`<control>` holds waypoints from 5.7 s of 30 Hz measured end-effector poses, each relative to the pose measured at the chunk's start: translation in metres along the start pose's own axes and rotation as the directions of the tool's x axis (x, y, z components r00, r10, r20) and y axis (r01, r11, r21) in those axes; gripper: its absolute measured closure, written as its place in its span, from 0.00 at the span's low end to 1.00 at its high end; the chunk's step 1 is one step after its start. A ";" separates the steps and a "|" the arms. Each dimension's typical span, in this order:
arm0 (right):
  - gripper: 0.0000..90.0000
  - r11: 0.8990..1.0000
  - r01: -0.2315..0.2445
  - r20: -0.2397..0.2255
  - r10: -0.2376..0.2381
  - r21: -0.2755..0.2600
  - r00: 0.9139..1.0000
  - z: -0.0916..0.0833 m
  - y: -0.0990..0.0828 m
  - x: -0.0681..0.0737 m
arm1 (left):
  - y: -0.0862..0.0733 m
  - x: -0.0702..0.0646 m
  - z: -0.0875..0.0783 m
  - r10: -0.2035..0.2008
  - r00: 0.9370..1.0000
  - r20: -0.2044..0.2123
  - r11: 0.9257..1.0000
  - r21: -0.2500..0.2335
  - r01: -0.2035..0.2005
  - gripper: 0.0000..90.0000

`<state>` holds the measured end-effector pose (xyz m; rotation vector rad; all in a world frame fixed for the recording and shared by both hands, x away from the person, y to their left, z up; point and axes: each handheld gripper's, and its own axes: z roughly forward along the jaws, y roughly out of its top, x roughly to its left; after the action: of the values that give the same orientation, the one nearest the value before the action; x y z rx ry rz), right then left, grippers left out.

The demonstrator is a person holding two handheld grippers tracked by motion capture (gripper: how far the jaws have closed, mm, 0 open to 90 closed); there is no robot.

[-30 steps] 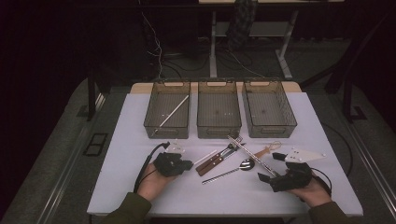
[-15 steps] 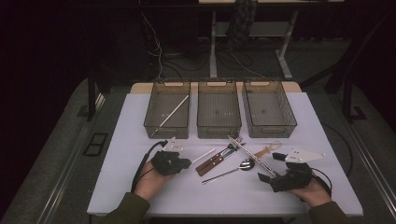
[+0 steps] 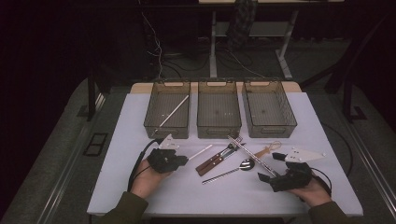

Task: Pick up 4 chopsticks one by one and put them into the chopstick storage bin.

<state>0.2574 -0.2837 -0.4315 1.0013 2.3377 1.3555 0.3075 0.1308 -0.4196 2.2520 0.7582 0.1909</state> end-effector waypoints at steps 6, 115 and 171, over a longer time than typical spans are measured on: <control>0.03 1.000 -0.004 0.001 0.004 0.003 1.000 0.000 0.000 0.000 | 0.002 0.004 -0.006 -0.013 1.000 0.009 1.000 -0.009 0.013 0.94; 0.03 0.999 -0.017 0.007 0.017 -0.028 1.000 -0.004 0.000 0.001 | 0.106 0.178 0.025 -0.308 0.914 -0.263 0.951 -0.125 0.285 0.93; 0.03 1.000 -0.011 0.009 0.011 -0.013 1.000 -0.002 0.000 0.001 | 0.080 0.073 -0.029 -0.076 0.997 -0.031 0.978 -0.197 0.068 0.40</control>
<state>0.2554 -0.2848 -0.4306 1.0159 2.3171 1.3653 0.3937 0.1458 -0.3502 2.0368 0.8042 0.2636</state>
